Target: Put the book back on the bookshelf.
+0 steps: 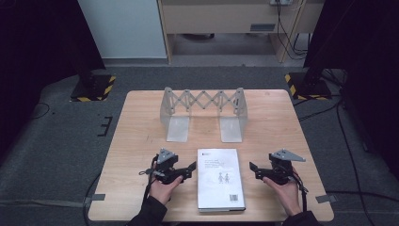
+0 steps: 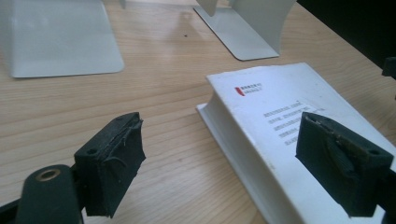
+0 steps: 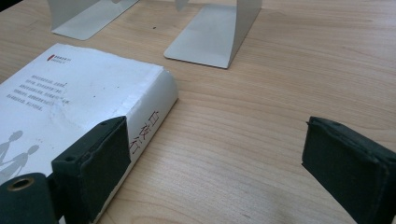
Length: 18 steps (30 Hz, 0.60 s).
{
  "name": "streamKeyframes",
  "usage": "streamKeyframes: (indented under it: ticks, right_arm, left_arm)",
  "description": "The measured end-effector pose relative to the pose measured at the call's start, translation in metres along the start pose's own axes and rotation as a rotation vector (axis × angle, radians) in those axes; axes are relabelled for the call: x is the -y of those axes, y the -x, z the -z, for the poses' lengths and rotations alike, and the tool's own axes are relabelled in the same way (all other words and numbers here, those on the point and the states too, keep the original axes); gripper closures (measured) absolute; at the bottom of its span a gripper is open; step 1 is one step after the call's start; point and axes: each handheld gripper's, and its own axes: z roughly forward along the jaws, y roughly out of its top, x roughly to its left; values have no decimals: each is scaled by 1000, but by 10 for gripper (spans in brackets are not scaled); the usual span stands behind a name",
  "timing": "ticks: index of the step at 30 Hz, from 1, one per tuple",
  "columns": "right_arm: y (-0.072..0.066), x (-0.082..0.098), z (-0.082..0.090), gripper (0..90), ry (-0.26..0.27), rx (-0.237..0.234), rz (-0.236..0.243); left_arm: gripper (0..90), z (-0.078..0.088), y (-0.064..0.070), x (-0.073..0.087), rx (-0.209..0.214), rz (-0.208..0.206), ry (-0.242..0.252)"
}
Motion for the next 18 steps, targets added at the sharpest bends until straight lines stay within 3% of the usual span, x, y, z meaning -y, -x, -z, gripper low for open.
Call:
streamKeyframes:
  ticks: [8, 18]
  right_arm:
    - [-5, 1, -3, 104, 5, -47, 3]
    - [-13, 3, -9, 135, -4, -99, 15]
  left_arm:
    - [155, -16, 13, 4, 10, -25, -23]
    - [304, -28, 20, 13, 50, -13, -22]
